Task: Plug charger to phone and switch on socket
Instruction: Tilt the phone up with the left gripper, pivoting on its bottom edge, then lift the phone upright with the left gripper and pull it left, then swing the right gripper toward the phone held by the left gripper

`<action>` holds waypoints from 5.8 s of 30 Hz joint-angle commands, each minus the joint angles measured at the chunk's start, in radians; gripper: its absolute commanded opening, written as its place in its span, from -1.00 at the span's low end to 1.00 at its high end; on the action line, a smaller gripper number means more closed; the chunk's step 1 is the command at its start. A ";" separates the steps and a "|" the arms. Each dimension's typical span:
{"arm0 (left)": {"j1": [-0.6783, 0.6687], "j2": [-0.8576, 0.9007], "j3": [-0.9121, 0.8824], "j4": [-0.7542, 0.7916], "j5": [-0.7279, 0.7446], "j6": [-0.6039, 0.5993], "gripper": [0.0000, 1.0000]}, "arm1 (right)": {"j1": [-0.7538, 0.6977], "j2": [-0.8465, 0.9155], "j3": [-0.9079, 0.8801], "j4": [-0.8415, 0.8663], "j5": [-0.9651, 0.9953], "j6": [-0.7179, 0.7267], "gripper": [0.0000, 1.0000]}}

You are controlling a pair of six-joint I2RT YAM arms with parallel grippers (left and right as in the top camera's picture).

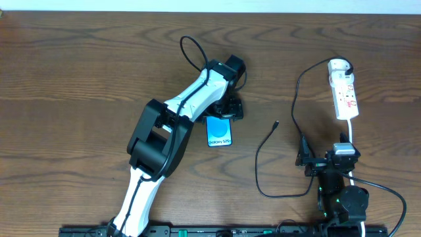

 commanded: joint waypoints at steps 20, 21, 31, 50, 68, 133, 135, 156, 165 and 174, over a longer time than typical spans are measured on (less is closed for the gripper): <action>-0.042 -0.017 -0.148 0.103 -0.019 -0.014 0.98 | -0.002 -0.008 -0.001 -0.005 0.001 0.011 0.99; -0.042 -0.017 -0.149 0.103 -0.019 -0.014 0.99 | -0.002 -0.008 -0.001 -0.006 0.001 0.011 0.99; -0.042 -0.017 -0.149 0.102 -0.019 -0.014 0.69 | -0.002 -0.008 -0.001 -0.006 0.001 0.011 0.99; -0.016 -0.052 -0.140 0.090 0.031 -0.032 0.58 | -0.002 -0.008 -0.001 -0.006 0.001 0.011 0.99; 0.111 -0.256 -0.140 0.088 0.880 -0.027 0.58 | -0.002 -0.008 -0.001 -0.006 0.001 0.011 0.99; 0.412 -0.386 -0.140 0.000 1.434 -0.309 0.49 | 0.000 -0.008 -0.001 0.032 -0.358 0.906 0.98; 0.420 -0.386 -0.140 0.000 1.434 -0.319 0.49 | 0.000 -0.008 -0.001 0.035 -0.359 0.978 0.99; 0.472 -0.386 -0.140 0.000 1.434 -0.322 0.49 | 0.000 0.394 0.516 -0.481 -0.231 0.473 0.99; 0.472 -0.386 -0.140 0.000 1.434 -0.322 0.49 | 0.000 0.648 0.659 -0.477 -0.572 0.451 0.99; 0.472 -0.386 -0.140 0.000 1.434 -0.329 0.49 | 0.001 0.708 0.745 -0.605 -0.467 0.410 0.95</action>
